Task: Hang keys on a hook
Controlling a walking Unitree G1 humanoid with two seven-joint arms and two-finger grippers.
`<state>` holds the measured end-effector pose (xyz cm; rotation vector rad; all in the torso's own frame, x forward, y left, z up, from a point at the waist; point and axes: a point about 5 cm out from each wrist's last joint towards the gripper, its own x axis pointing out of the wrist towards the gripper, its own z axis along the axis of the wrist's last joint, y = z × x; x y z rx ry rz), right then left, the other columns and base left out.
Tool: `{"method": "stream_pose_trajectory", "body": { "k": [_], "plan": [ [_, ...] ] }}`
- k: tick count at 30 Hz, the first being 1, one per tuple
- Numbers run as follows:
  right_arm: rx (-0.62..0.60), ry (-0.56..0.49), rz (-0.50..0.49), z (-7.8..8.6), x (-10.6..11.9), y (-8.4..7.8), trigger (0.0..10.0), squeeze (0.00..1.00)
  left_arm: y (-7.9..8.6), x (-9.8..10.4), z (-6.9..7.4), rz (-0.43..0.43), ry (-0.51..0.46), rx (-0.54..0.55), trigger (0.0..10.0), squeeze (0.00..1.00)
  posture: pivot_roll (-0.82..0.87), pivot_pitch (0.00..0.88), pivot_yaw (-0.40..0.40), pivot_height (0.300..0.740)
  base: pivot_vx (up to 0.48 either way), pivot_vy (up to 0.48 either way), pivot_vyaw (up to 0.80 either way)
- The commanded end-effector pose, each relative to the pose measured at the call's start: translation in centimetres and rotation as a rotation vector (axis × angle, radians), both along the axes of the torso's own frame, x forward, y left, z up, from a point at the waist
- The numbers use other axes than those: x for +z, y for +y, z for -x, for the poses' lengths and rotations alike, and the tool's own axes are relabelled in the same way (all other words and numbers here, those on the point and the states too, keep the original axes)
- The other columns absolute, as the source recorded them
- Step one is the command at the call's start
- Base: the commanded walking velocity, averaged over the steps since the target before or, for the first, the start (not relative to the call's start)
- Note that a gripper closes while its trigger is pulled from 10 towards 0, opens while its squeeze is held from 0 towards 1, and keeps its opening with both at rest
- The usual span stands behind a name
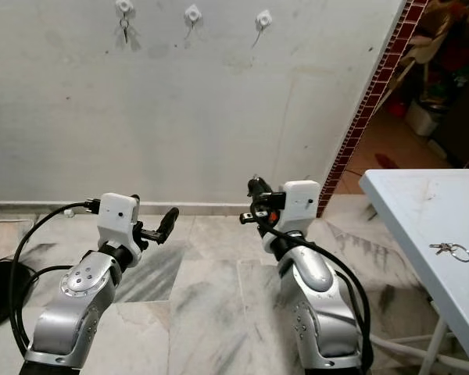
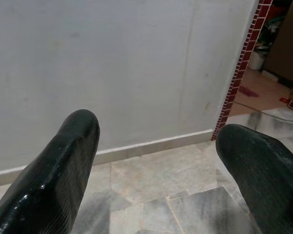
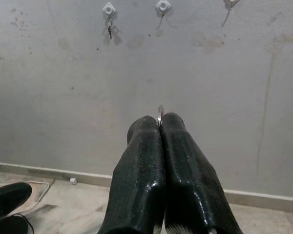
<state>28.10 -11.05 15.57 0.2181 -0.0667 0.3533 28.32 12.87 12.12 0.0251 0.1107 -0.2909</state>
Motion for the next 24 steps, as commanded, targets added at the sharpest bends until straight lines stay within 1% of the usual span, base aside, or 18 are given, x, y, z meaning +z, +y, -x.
{"method": "stream_pose_trajectory", "body": {
  "k": [1,7,15,17,21,22,24],
  "plan": [
    [-0.008,-0.023,0.014,0.0,0.6,-0.2,10.0,0.00,-0.5,0.6,0.1,0.030,-0.020,-0.037,10.0,0.00,0.14,0.000,-0.081,0.740,0.000,0.000,0.00],
    [-0.005,-0.024,0.021,0.0,0.5,-0.3,10.0,0.00,-0.8,0.5,0.2,0.039,-0.021,-0.051,10.0,0.00,0.14,0.000,-0.081,0.740,0.282,0.000,0.00],
    [-0.006,-0.021,0.024,0.1,0.4,-0.2,10.0,0.00,-0.9,0.3,0.5,0.056,-0.003,-0.073,10.0,0.00,0.14,0.000,-0.077,0.740,0.401,0.000,0.00],
    [-0.018,-0.035,0.037,0.2,0.5,-0.3,10.0,0.00,-0.9,0.3,0.5,0.055,-0.002,-0.073,10.0,0.00,0.14,0.000,-0.077,0.740,0.428,0.000,0.00],
    [-0.082,-0.087,0.082,0.1,1.0,-1.2,10.0,0.00,-0.9,0.3,0.6,0.055,0.000,-0.077,10.0,0.00,0.13,0.000,-0.075,0.740,0.436,0.000,0.00],
    [-0.082,-0.087,0.082,0.1,1.0,-1.2,10.0,0.00,-0.9,0.3,0.6,0.055,0.000,-0.077,10.0,0.00,0.13,0.000,-0.075,0.740,0.439,0.000,0.00],
    [-0.118,-0.098,0.103,0.1,1.1,-2.0,10.0,0.00,-0.8,0.3,0.5,0.054,0.001,-0.076,10.0,0.00,0.13,0.000,-0.071,0.740,0.442,0.000,0.00]
  ]
}}
